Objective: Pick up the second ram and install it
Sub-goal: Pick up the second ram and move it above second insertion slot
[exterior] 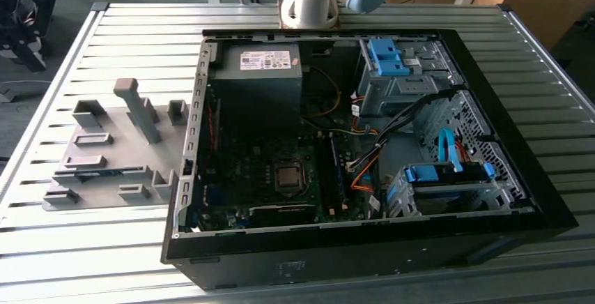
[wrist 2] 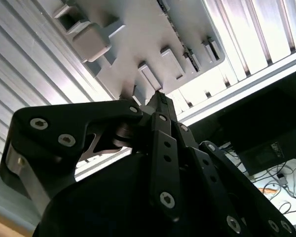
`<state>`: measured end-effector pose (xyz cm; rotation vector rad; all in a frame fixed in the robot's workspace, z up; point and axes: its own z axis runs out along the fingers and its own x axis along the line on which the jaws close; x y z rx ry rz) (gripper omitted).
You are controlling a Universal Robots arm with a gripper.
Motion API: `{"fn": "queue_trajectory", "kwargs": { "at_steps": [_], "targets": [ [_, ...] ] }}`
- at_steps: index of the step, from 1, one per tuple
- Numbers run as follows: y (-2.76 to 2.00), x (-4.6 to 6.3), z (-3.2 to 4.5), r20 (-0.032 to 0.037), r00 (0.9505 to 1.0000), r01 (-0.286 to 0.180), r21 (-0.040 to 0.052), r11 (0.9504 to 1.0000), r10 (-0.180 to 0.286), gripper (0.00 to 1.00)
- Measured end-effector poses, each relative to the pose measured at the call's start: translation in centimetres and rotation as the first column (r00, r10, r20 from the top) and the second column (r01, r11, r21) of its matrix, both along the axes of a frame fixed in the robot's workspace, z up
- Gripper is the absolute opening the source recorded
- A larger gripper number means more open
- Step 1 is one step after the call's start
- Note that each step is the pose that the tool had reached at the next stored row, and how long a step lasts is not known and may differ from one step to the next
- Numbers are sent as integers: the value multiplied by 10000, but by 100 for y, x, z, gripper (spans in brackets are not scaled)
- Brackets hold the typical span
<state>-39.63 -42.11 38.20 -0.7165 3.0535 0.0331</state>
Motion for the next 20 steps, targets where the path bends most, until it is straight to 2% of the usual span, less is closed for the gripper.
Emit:
{"fn": "queue_trajectory", "kwargs": {
  "at_steps": [5,11,15,20],
  "targets": [
    [0,0,-3,-4,9987,-518,-119,9986,518,10],
    [0,-1,-6,-11,9938,-1110,-217,9936,1110,10],
    [0,-1,-12,-14,9863,-1648,-232,9861,1648,10],
    [0,-1,-20,-18,9723,-2338,-249,9720,2338,10]
  ]
}}
